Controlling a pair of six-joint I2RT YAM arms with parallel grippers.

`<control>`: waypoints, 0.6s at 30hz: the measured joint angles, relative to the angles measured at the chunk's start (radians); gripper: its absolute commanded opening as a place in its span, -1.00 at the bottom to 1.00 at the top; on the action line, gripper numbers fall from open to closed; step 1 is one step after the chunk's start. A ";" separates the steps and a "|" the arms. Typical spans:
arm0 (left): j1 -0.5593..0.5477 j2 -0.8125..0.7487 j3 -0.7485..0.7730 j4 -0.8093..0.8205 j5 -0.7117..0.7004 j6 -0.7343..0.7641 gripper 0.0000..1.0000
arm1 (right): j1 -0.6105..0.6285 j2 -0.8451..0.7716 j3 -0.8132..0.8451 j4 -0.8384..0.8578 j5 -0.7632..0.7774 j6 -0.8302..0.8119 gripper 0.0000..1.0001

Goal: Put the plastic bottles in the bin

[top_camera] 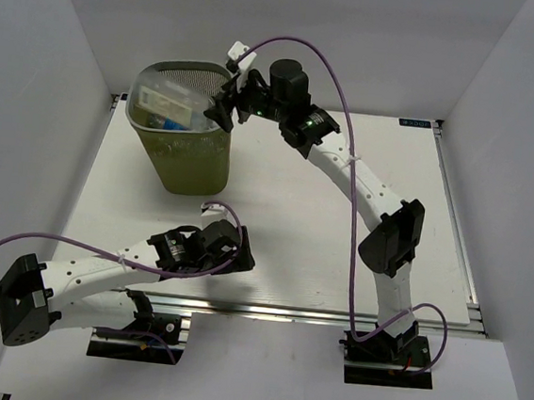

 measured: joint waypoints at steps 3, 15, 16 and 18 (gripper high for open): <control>0.000 0.000 0.000 0.003 0.000 -0.002 0.99 | 0.007 0.001 0.000 0.019 0.014 -0.001 0.81; 0.000 -0.001 0.000 0.110 0.005 0.150 0.99 | -0.095 -0.228 -0.156 -0.083 0.231 0.002 0.81; 0.000 -0.002 0.001 0.133 0.008 0.184 0.99 | -0.126 -0.294 -0.225 -0.106 0.255 0.004 0.81; 0.000 -0.005 0.005 0.181 0.018 0.259 0.99 | -0.201 -0.417 -0.360 -0.138 0.289 0.011 0.81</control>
